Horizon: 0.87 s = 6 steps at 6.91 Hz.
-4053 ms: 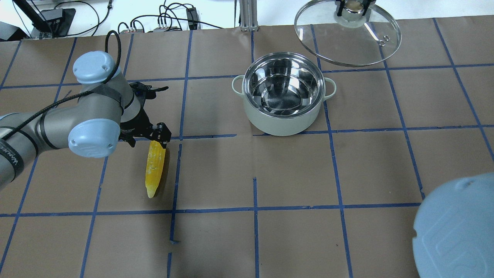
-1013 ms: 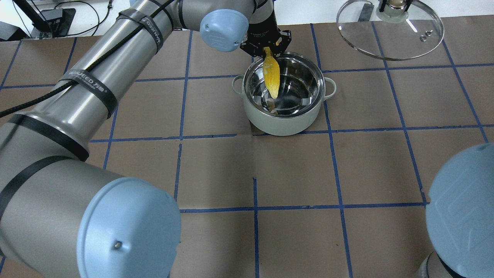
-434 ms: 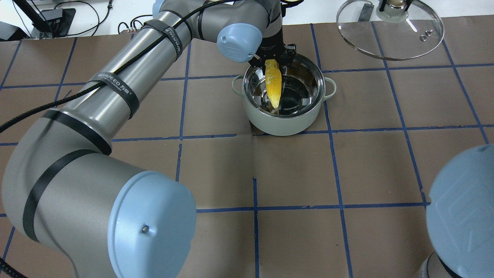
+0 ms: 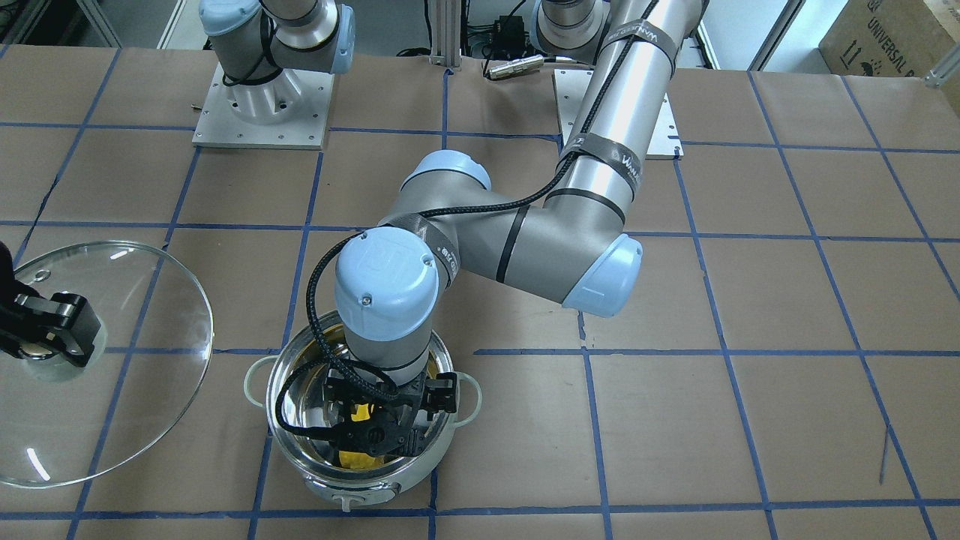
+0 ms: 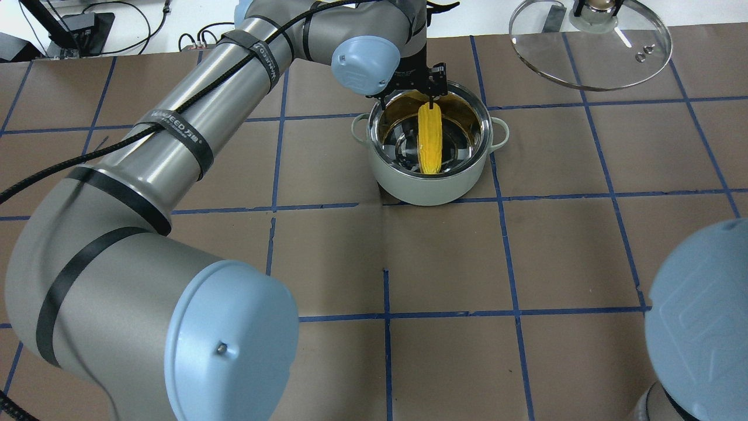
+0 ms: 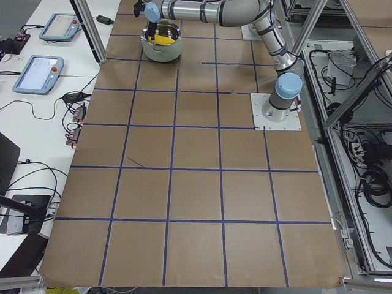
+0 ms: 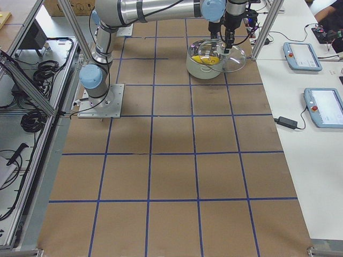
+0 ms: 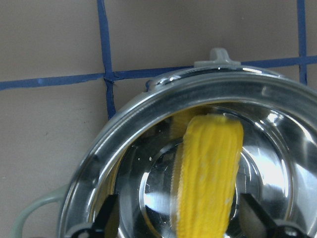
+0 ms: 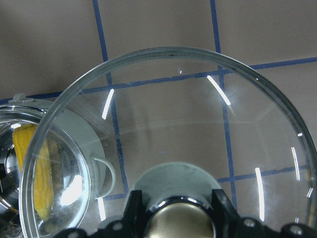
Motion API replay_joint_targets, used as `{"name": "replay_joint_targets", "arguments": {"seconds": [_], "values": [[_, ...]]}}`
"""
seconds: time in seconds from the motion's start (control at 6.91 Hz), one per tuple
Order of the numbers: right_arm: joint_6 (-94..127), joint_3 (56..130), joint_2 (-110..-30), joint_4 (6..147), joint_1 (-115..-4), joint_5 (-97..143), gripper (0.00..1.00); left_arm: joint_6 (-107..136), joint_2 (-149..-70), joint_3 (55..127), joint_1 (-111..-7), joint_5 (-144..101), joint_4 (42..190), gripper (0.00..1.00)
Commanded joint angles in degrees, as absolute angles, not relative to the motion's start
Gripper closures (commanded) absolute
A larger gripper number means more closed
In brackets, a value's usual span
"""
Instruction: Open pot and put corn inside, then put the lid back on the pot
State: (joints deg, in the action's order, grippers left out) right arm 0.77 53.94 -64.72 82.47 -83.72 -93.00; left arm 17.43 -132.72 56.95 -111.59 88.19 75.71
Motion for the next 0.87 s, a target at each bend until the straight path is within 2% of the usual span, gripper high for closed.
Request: {"name": "replay_joint_targets", "arguments": {"seconds": [0.0,0.14,0.29,0.72], "values": [[1.32,53.62,-64.6,82.53,-84.11,-92.99,0.93,16.96,-128.35,57.74,-108.83,89.12,79.87,0.0],[1.41,53.7,-64.51,82.53,-85.16,-92.99,0.93,13.22,-124.41,60.09,-105.42,91.99,85.11,0.0],[2.19,53.7,-63.99,83.4,-87.17,-93.08,0.93,6.48,-119.41,65.42,-101.29,93.33,86.73,0.0],[9.92,53.7,-59.34,90.87,-96.74,-93.95,0.93,5.1,-98.86,87.21,-93.45,93.78,86.74,0.0]]}}
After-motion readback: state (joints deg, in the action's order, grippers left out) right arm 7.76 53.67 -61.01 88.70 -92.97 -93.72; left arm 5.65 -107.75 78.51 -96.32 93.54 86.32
